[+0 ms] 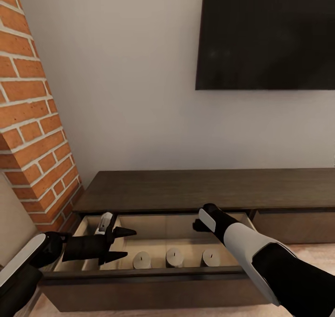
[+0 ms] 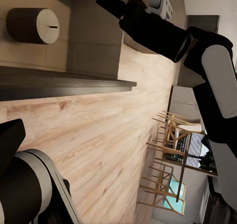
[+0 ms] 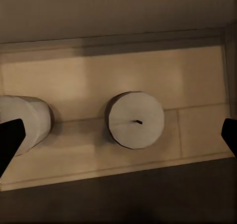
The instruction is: Place each of the two pumpkins and all three candles from the living room inside a cabinet in the living room (use any cabinet), then make sure every cabinet is closed, and position the cauldron so it is next to a table in the living room.
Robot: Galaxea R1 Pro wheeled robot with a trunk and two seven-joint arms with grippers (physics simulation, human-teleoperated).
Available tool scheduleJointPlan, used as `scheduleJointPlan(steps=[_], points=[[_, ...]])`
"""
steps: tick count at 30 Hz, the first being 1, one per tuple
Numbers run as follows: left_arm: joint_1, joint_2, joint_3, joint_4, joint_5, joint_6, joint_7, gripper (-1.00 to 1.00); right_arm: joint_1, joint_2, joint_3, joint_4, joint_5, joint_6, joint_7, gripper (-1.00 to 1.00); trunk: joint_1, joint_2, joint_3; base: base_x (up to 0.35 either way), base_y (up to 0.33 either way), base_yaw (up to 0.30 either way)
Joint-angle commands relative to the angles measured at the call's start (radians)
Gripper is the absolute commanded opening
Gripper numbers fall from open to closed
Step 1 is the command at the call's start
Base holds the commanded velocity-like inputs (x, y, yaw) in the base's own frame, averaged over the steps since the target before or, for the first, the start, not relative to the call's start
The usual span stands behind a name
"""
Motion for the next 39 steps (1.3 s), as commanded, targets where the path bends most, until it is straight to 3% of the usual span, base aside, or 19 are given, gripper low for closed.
scheduleJointPlan(steps=[1,6,14,24,39], points=[[-0.001,0.001,-0.001,-0.001,0.010,-0.001,0.010,1.00,0.000,0.000,0.007,0.003,-0.011,0.004,-0.008,1.00,-0.004,0.007,0.002,0.000,0.000,0.000],[-0.001,0.001,-0.001,0.000,0.009,-0.001,0.010,1.00,0.005,-0.001,0.005,0.012,-0.021,0.007,-0.007,1.00,-0.023,0.042,0.018,0.000,0.000,0.000],[-0.001,0.001,0.000,0.001,0.009,-0.001,0.011,1.00,0.015,-0.002,0.006,0.000,-0.112,0.074,-0.006,1.00,-0.054,0.098,0.043,0.000,0.000,0.000],[-0.001,-0.001,-0.001,0.000,0.008,-0.001,0.014,1.00,0.054,-0.002,0.005,0.001,-0.120,0.077,0.042,1.00,-0.092,0.168,0.074,0.000,0.000,0.000],[-0.001,0.001,0.004,0.005,0.007,-0.004,0.019,1.00,0.058,-0.002,0.006,0.004,-0.119,0.076,0.058,1.00,-0.150,0.273,0.121,0.000,0.000,0.000]])
